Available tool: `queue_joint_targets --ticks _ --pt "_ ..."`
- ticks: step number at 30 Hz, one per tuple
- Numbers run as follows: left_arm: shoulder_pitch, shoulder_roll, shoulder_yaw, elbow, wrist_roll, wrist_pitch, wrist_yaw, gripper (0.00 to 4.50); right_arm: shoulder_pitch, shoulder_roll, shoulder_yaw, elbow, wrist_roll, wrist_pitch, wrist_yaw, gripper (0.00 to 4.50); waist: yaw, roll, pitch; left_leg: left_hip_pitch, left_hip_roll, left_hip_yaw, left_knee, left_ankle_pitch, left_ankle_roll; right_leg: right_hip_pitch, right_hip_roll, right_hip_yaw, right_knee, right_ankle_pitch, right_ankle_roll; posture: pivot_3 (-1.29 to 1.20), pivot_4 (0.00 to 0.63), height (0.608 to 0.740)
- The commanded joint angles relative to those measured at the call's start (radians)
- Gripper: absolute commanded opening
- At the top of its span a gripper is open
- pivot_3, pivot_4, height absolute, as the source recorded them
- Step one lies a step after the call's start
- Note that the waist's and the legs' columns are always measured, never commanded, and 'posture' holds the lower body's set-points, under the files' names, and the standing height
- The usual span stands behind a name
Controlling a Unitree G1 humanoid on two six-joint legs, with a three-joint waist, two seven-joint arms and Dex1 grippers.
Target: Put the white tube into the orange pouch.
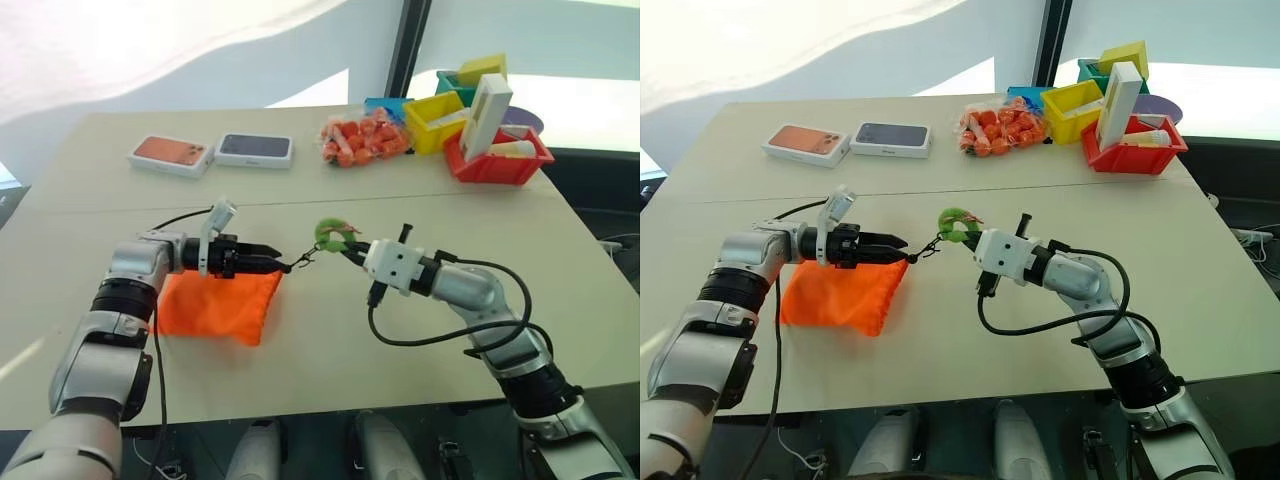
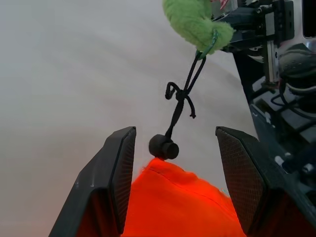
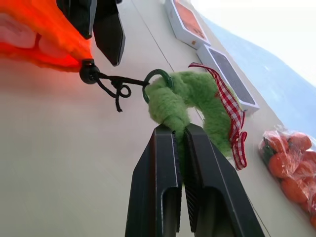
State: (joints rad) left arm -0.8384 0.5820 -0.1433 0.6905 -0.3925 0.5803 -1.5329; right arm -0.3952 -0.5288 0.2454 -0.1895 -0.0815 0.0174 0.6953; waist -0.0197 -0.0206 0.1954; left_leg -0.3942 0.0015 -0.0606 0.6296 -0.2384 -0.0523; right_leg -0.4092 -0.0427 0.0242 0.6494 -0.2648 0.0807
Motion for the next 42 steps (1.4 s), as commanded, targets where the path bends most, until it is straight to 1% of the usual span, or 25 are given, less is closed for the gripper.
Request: queue_joint_targets --ticks 1,9,18,21,25,33,38,39,40,42 --pt "-0.029 -0.003 -0.008 0.011 0.022 -0.002 -0.044 2.74 -0.019 0.009 -0.01 -0.039 0.012 -0.041 0.007 0.06 0.0 0.0 0.0 0.0 0.0 0.0 0.0 0.0 0.0 0.0 0.0 0.0 0.0 0.0 0.0 0.0 0.15 0.74" --pt "-0.044 -0.023 -0.013 0.065 0.069 -0.037 -0.068 2.74 -0.025 0.011 -0.007 -0.042 0.02 -0.09 0.029 0.06 0.0 0.0 0.0 0.0 0.0 0.0 0.001 0.0 0.0 0.0 0.0 0.0 0.0 0.0 0.0 0.0 0.15 0.74" --pt "-0.049 -0.036 -0.014 0.087 0.084 -0.043 -0.081 2.74 -0.021 0.012 -0.001 -0.041 0.013 -0.102 0.039 0.06 0.0 0.0 0.0 0.0 0.0 0.0 0.001 0.0 0.0 0.0 0.0 0.0 0.001 0.0 0.0 0.0 0.15 0.74" --pt "-0.052 -0.037 -0.016 0.092 0.082 -0.039 -0.081 1.96 -0.02 0.013 0.002 -0.042 0.01 -0.104 0.038 0.0 0.0 0.0 0.0 0.0 0.0 0.0 0.001 0.0 0.0 0.0 0.0 0.0 0.001 0.0 0.0 0.0 0.15 0.74" --pt "-0.053 -0.036 -0.017 0.093 0.086 -0.042 -0.081 0.03 -0.021 0.016 0.003 -0.042 0.006 -0.107 0.036 0.0 0.0 0.0 0.0 0.0 0.0 0.0 0.001 0.0 0.0 0.0 0.0 0.0 0.002 0.0 0.0 0.0 0.15 0.74" --pt "-0.048 -0.035 0.01 0.096 0.096 -0.067 -0.057 0.03 -0.024 0.013 0.0 -0.03 -0.003 -0.11 0.027 0.0 0.0 0.0 0.0 0.0 0.0 0.0 0.001 0.0 0.0 0.0 0.0 0.0 0.002 0.0 0.0 0.0 0.15 0.74" --pt "-0.043 -0.037 0.05 0.092 0.087 -0.084 -0.016 0.03 -0.026 0.01 -0.018 -0.014 -0.004 -0.108 0.017 0.0 0.0 0.0 0.0 0.0 0.0 0.0 0.001 0.0 0.0 0.0 0.0 0.0 0.003 0.0 0.0 0.0 0.15 0.74" --pt "-0.042 -0.035 0.051 0.091 0.089 -0.083 -0.019 0.54 -0.027 0.012 -0.024 -0.017 0.007 -0.105 0.017 0.0 0.0 0.0 0.0 0.0 0.0 -0.001 0.001 0.0 0.0 0.0 0.0 0.0 0.003 0.0 0.0 0.0 0.15 0.74" --pt "-0.042 -0.034 0.052 0.091 0.089 -0.082 -0.021 0.77 -0.028 0.014 -0.029 -0.019 0.014 -0.103 0.018 0.0 0.001 0.0 0.0 0.0 0.0 -0.001 0.001 0.0 0.0 0.0 0.0 0.0 0.003 0.0 0.0 0.0 0.15 0.74" --pt "-0.044 -0.035 0.054 0.089 0.092 -0.085 -0.009 1.81 -0.033 0.018 -0.033 -0.026 0.025 -0.097 0.021 0.0 0.001 0.0 0.0 0.0 0.0 0.0 0.002 0.0 0.0 0.0 0.0 0.0 0.003 0.0 0.0 0.0 0.15 0.74"
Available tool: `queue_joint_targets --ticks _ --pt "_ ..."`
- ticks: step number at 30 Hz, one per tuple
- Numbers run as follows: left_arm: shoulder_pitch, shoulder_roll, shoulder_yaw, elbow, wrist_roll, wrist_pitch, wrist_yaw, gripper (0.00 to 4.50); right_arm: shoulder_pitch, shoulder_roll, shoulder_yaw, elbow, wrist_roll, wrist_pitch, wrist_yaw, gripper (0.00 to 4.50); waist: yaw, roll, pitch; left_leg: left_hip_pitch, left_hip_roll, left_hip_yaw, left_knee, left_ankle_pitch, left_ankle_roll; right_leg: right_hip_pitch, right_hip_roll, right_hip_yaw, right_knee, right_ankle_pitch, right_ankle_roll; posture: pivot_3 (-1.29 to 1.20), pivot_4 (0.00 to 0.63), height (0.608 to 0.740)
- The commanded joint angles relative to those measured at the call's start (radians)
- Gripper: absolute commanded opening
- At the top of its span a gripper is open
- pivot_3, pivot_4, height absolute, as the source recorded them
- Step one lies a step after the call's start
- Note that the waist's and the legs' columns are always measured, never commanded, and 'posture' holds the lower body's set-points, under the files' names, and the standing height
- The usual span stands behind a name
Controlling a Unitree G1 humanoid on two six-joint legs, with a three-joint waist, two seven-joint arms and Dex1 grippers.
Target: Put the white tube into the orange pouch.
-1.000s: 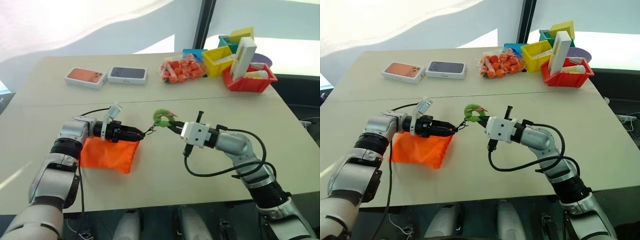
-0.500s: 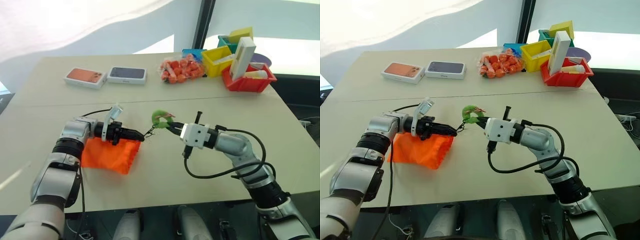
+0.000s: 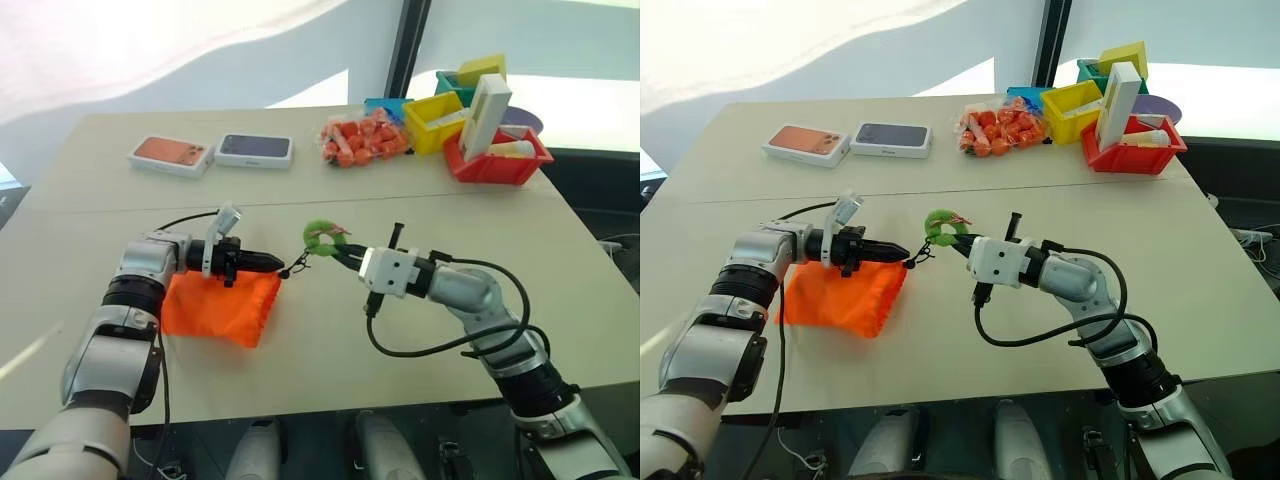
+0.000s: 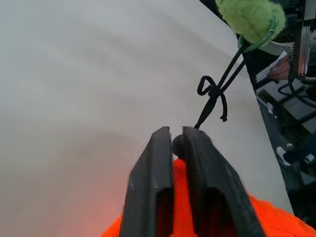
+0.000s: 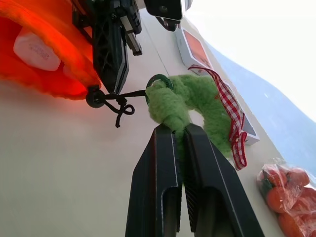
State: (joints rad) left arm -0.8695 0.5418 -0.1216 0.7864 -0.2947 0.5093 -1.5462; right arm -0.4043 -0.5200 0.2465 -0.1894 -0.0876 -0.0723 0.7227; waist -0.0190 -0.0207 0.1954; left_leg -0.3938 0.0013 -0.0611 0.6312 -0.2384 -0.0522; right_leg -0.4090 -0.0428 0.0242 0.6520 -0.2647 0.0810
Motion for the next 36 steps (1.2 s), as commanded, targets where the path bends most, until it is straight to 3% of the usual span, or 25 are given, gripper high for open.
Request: queue_joint_targets --ticks 1,21,24,27,36 --pt "-0.015 0.005 0.032 -0.007 -0.006 -0.011 0.004 2.27 -0.026 0.009 -0.035 -0.028 0.033 -0.008 -0.005 0.0 0.0 0.0 0.0 0.0 0.0 0.0 0.0 0.0 0.0 0.0 0.0 0.0 0.0 0.0 0.0 0.0 0.15 0.74" --pt "-0.041 -0.022 -0.014 0.018 0.029 -0.024 -0.068 2.27 -0.028 -0.003 -0.034 -0.065 0.063 0.001 0.002 0.0 0.0 0.0 0.0 0.0 0.0 0.0 0.0 0.0 0.0 0.0 0.0 0.0 0.001 0.0 0.0 0.0 0.15 0.74" --pt "-0.041 -0.019 -0.017 0.015 0.021 -0.017 -0.068 1.46 -0.027 -0.005 -0.031 -0.063 0.06 -0.001 0.004 0.0 0.0 0.0 0.0 0.0 0.0 0.0 0.0 0.0 0.0 0.0 0.0 0.0 0.001 0.0 0.0 0.0 0.15 0.74" --pt "-0.04 -0.016 -0.016 0.017 0.02 -0.017 -0.068 0.18 -0.025 -0.004 -0.031 -0.062 0.058 -0.003 0.005 0.0 0.0 0.0 0.0 0.0 0.0 0.0 0.0 0.0 0.0 0.0 0.0 0.0 0.001 0.0 0.0 0.0 0.15 0.74" --pt "-0.02 -0.011 0.015 -0.001 0.031 -0.062 -0.029 0.18 -0.028 -0.002 -0.036 -0.041 0.036 0.015 -0.016 0.0 0.0 0.0 0.0 0.0 0.0 0.0 0.0 0.0 0.0 0.0 0.0 0.0 0.001 0.0 0.0 0.0 0.15 0.74"
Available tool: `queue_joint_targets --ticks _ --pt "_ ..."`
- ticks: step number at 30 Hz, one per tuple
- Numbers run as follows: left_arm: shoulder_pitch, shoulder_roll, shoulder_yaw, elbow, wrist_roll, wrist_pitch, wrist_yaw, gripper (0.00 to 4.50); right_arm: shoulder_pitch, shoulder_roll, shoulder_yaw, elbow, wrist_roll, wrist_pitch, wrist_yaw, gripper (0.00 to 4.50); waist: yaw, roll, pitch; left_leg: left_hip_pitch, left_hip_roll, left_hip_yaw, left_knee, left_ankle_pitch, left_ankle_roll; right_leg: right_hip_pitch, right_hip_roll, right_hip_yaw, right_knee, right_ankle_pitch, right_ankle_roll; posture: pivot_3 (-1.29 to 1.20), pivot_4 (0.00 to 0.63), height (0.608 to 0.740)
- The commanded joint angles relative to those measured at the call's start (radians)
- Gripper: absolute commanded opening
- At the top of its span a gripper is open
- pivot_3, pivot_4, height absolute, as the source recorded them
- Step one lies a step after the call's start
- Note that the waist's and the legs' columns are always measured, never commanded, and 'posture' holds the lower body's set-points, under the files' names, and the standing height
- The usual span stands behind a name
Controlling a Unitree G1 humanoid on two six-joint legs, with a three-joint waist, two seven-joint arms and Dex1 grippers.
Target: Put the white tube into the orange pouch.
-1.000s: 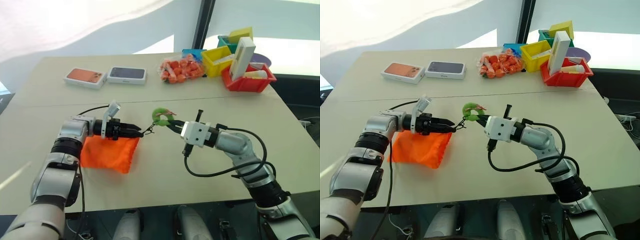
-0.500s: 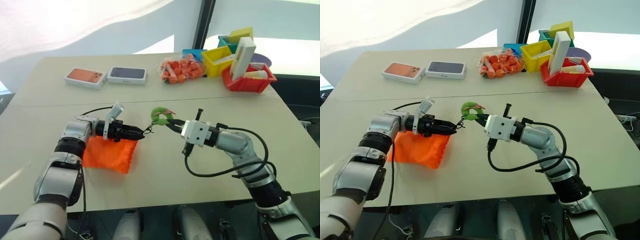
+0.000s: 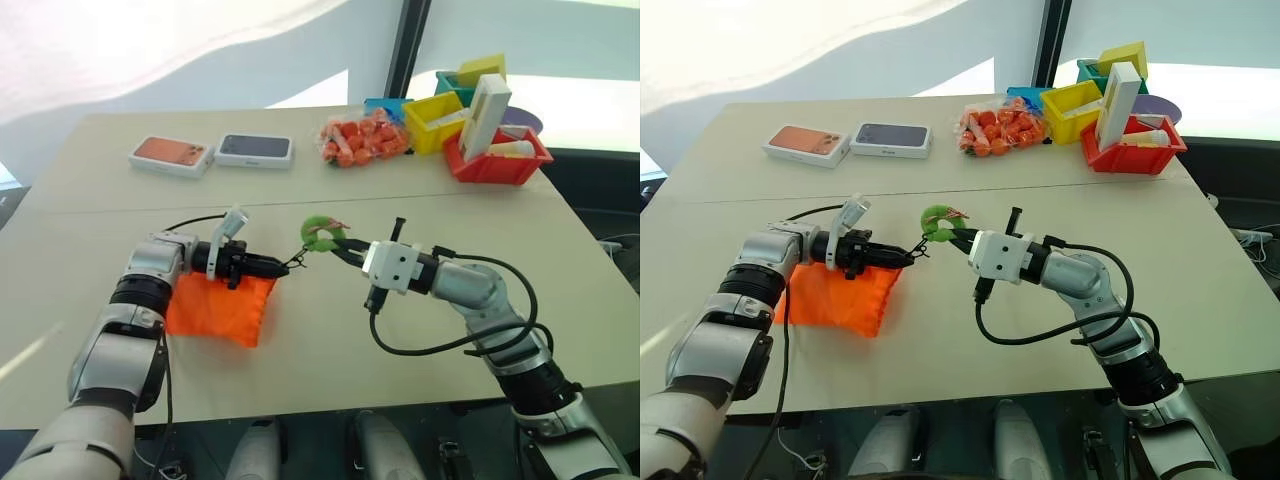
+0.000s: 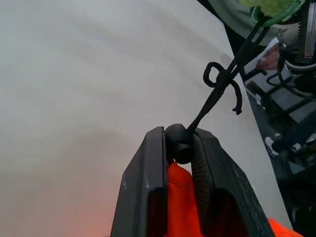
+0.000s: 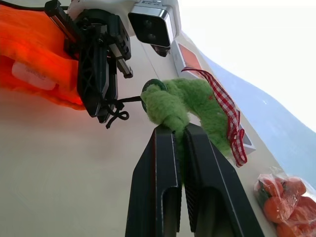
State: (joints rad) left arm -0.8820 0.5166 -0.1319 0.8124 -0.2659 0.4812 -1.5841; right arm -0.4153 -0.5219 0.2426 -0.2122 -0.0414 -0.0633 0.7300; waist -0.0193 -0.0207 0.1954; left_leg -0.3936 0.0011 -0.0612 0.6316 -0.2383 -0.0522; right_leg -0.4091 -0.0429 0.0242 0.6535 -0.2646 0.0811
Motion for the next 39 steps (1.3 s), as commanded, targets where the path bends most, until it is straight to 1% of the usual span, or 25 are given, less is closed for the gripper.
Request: queue_joint_targets --ticks 1,3,8,11,15,20,21,22,24,25,28,29,32,36,39 --pt "0.005 0.024 0.021 -0.045 0.009 -0.056 0.01 0.18 -0.016 -0.004 -0.04 -0.005 -0.024 0.016 -0.037 0.0 0.0 0.0 0.0 0.0 0.0 0.0 0.0 0.0 0.0 0.0 0.0 0.0 0.0 0.0 0.0 0.0 0.15 0.74" --pt "0.036 0.046 0.009 -0.093 0.021 -0.086 0.005 0.18 -0.014 -0.016 -0.056 0.026 -0.051 0.013 -0.063 0.0 -0.001 0.0 0.0 0.0 0.0 0.0 0.0 0.0 0.0 0.0 0.0 0.0 0.0 0.0 0.0 0.0 0.15 0.74" --pt "0.114 0.108 -0.013 -0.186 0.054 -0.138 0.003 0.18 -0.025 -0.057 -0.077 0.147 -0.185 0.025 -0.182 0.0 0.001 0.0 0.0 0.001 0.0 0.0 0.0 0.0 0.0 0.0 0.0 0.0 0.001 0.0 0.0 0.0 0.15 0.74" --pt "0.163 0.135 -0.008 -0.24 0.05 -0.124 0.013 0.18 -0.035 -0.067 -0.081 0.218 -0.26 0.037 -0.26 0.0 0.0 0.0 0.0 0.001 0.0 0.0 0.0 0.0 0.0 0.0 -0.001 0.0 0.001 0.0 0.0 0.0 0.15 0.74" --pt "0.233 0.164 -0.002 -0.32 0.039 -0.101 0.027 0.18 -0.04 -0.069 -0.079 0.268 -0.311 0.054 -0.311 0.0 -0.002 0.0 0.0 0.001 0.0 0.0 0.0 0.0 0.0 0.0 -0.001 0.001 0.002 0.0 0.0 0.0 0.15 0.74" --pt "0.325 0.205 0.014 -0.424 0.008 -0.068 0.049 0.18 -0.039 -0.068 -0.08 0.285 -0.338 0.076 -0.333 0.0 -0.003 0.0 0.0 0.002 0.0 0.001 0.0 0.0 0.0 0.0 -0.001 0.001 0.002 0.0 0.0 0.0 0.15 0.74" --pt "0.335 0.205 0.022 -0.435 0.001 -0.067 0.063 0.18 -0.034 -0.062 -0.076 0.276 -0.32 0.07 -0.313 0.0 -0.003 0.0 0.0 0.002 0.0 0.001 0.0 0.0 0.0 0.0 -0.001 0.001 0.002 0.0 0.0 0.0 0.15 0.74" --pt "0.341 0.205 0.029 -0.442 -0.007 -0.057 0.077 0.18 -0.024 -0.055 -0.072 0.257 -0.273 0.073 -0.263 0.0 -0.002 0.0 0.0 0.002 0.0 0.001 0.0 0.0 0.0 0.0 -0.001 0.001 0.002 0.0 0.0 0.0 0.15 0.74" --pt "0.335 0.184 0.065 -0.442 -0.033 -0.04 0.135 1.19 0.0 -0.043 -0.066 0.215 -0.188 0.09 -0.177 0.7 -0.002 0.0 0.0 0.002 0.0 0.001 0.0 0.0 0.0 0.0 -0.001 0.001 0.002 0.0 0.0 0.0 0.15 0.74" --pt "0.331 0.173 0.086 -0.445 -0.049 -0.031 0.163 1.52 0.011 -0.044 -0.057 0.192 -0.164 0.096 -0.145 0.96 -0.001 0.0 0.0 0.002 0.0 0.0 0.0 0.0 0.0 0.001 -0.001 0.001 0.002 0.0 0.0 0.0 0.15 0.74" --pt "0.346 0.156 0.153 -0.504 -0.096 0.001 0.244 2.95 0.05 -0.047 -0.045 0.129 -0.125 0.106 -0.092 2.4 -0.001 0.0 0.0 0.003 0.0 0.0 0.0 0.0 0.0 0.002 0.0 0.001 0.002 0.0 0.0 0.0 0.15 0.74" --pt "0.369 0.154 0.202 -0.54 -0.123 0.014 0.289 3.38 0.075 -0.046 -0.055 0.102 -0.102 0.109 -0.079 2.85 -0.002 0.0 0.0 0.003 0.0 0.0 0.0 0.0 0.0 0.002 0.0 0.001 0.002 0.0 0.0 0.0 0.15 0.74" --pt "0.426 0.156 0.324 -0.617 -0.188 0.068 0.404 3.38 0.123 -0.049 -0.087 0.056 -0.044 0.116 -0.054 2.85 -0.008 0.0 0.0 0.003 0.001 0.0 0.0 0.0 0.0 0.001 -0.001 0.001 0.002 0.0 0.0 0.0 0.15 0.74" --pt "0.505 0.152 0.461 -0.691 -0.229 0.08 0.554 3.38 0.146 -0.033 -0.135 0.039 0.036 0.137 -0.049 2.85 -0.004 0.0 0.0 0.003 0.002 0.0 0.0 0.0 0.0 0.001 -0.001 0.001 0.002 0.0 0.0 0.0 0.15 0.74" --pt "0.606 0.132 0.597 -0.721 -0.202 0.015 0.725 3.38 0.151 0.025 -0.209 0.069 0.147 0.169 -0.072 2.85 -0.003 0.0 0.0 0.003 0.003 0.001 0.0 0.0 0.0 0.002 -0.001 0.001 0.002 0.0 0.0 0.0 0.15 0.74"
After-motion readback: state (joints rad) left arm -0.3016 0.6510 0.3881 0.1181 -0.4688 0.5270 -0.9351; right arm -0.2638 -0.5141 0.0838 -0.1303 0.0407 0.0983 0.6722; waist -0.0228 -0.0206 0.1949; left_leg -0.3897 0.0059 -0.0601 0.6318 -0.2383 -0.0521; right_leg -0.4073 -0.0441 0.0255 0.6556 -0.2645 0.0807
